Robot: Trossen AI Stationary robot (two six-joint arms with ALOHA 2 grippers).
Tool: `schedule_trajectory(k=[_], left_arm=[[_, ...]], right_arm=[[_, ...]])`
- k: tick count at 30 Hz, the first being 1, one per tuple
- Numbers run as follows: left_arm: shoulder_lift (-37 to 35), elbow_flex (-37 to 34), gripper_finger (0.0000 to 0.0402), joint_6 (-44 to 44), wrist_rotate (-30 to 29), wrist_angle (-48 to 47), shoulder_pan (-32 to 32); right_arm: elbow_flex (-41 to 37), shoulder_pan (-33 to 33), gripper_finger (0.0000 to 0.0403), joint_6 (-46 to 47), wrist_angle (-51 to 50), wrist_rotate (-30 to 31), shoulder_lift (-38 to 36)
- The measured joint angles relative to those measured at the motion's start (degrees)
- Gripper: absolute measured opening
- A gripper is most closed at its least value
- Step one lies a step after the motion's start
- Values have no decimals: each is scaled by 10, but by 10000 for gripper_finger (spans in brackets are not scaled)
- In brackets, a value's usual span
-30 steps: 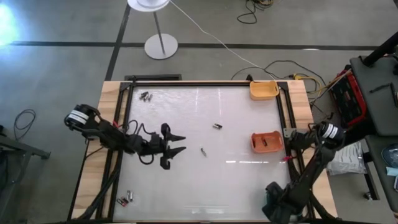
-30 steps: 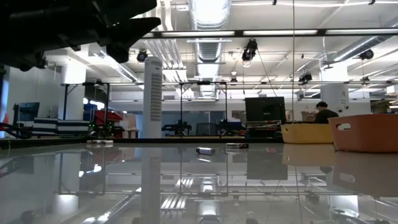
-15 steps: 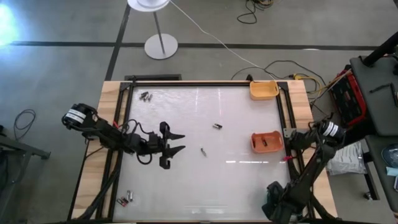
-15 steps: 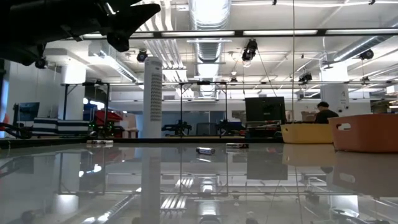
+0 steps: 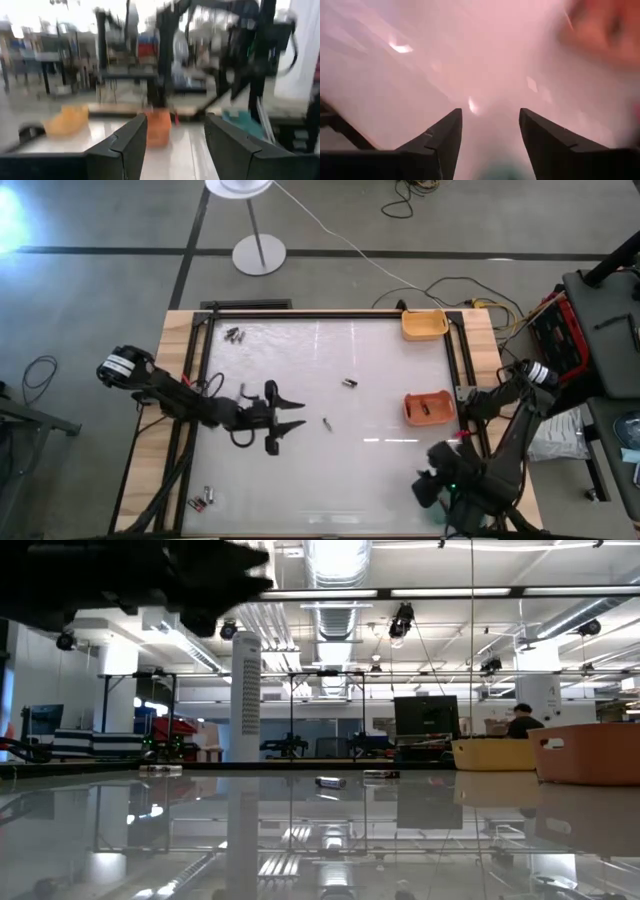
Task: Sort batteries
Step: Put the black-red battery into the orange bin
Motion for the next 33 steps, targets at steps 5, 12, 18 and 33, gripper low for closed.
schedule_trajectory(k=[5, 12, 18, 33], left_arm=[[-15, 50, 178, -178, 24, -280, -2], [-45, 241, 178, -567, 166, -1035, -43], [-31, 364, 178, -794, 272, -1299, -153], [111, 524, 178, -1049, 466, -1266, -387]], right_arm=[[-3, -72, 176, -268, 40, 153, 18], [-3, -202, 156, -627, 182, 267, 60], [-4, -284, 144, -795, 253, 269, 98], [-5, -311, 191, -982, 442, 309, 174]])
